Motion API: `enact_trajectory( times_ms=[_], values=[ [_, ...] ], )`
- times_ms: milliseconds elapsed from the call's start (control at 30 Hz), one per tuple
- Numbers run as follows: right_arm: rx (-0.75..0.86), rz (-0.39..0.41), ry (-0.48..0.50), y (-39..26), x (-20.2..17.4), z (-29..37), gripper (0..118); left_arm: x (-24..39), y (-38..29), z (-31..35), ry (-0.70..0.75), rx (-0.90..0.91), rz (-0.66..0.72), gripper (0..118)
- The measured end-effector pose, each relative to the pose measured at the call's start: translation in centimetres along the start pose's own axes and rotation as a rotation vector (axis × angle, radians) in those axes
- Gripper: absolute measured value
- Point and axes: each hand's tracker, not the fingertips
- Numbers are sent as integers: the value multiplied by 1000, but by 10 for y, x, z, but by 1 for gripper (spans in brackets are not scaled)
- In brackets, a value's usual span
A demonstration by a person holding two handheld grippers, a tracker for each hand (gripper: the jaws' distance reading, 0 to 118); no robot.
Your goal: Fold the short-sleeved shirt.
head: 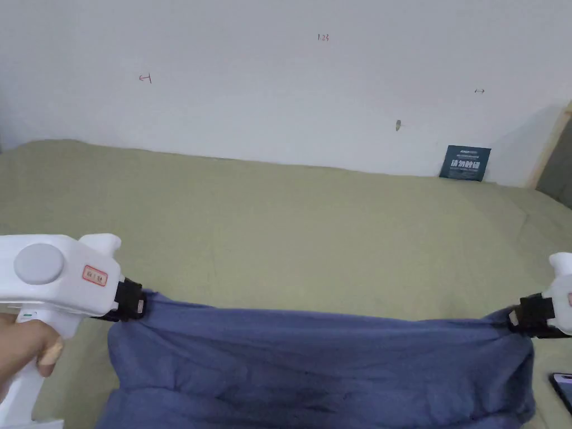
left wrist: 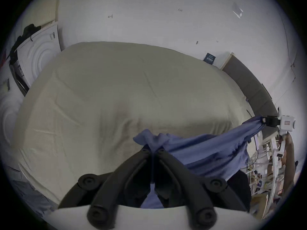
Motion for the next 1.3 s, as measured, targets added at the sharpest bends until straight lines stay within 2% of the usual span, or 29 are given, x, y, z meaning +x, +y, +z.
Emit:
enact_trajectory(
  times_ms=[200, 367, 433, 467, 567, 600, 633, 667, 733, 767, 800, 867, 967, 1000, 1033, 1067, 1100, 1133, 1167, 1300],
  values=[
    [-120, -5, -19, -85, 6, 8, 1, 4, -75, 4, 24, -80, -11, 2],
    [-237, -97, -23, -150, 19, -18, 1, -2, -141, -25, 49, -195, 64, 2],
    [-248, -113, -19, -160, 36, -36, 1, -9, -155, -38, 51, -216, 118, 2],
    [-257, -118, -54, -164, 38, -42, 1, -21, -158, -52, 43, -230, 147, 2],
    [-267, -135, -43, -168, 40, -51, 1, -31, -163, -58, 13, -198, 218, 2],
    [-265, -137, -49, -168, 40, -53, 1, -31, -161, -55, 7, -190, 220, 3],
    [-254, -126, -43, -166, 40, -52, 4, -32, -159, -55, 6, -191, 215, 9],
    [-261, -109, -42, -163, 40, -53, 13, -32, -156, -52, 2, -195, 214, 20],
    [-264, -84, -80, -159, 34, -42, 80, -27, -151, -39, -27, -189, 239, 70],
    [-276, -61, -115, -155, 34, -38, 102, -23, -146, -31, -4, -190, 241, 91],
    [-259, -64, -135, -151, 32, -29, 106, -19, -139, -22, 60, -201, 222, 103],
    [-211, -70, -131, -138, 28, -14, 104, -6, -128, -6, 113, -162, 153, 102],
    [-170, -94, -82, -123, 10, 3, 104, 14, -109, 11, 99, -98, 70, 100],
    [-156, -100, -67, -120, 3, 6, 100, 21, -108, 13, 86, -74, 69, 95],
    [-155, -103, -56, -116, -3, 9, 90, 27, -105, 15, 70, -55, 69, 84],
    [-160, -104, -38, -114, -10, 10, 68, 34, -102, 17, 44, -20, 70, 69],
    [-168, -81, -1, -113, -21, 8, 25, 40, -101, 17, 19, 4, 63, 37],
    [-171, -61, 23, -113, -28, 6, 1, 44, -102, 11, 0, 11, 56, 13],
    [-164, -52, 44, -115, -34, 2, 0, 49, -102, 7, -12, 10, 58, 2],
    [-177, -41, 34, -121, -60, -15, 0, 59, -110, -16, -47, -46, 61, 0]
  ],
)
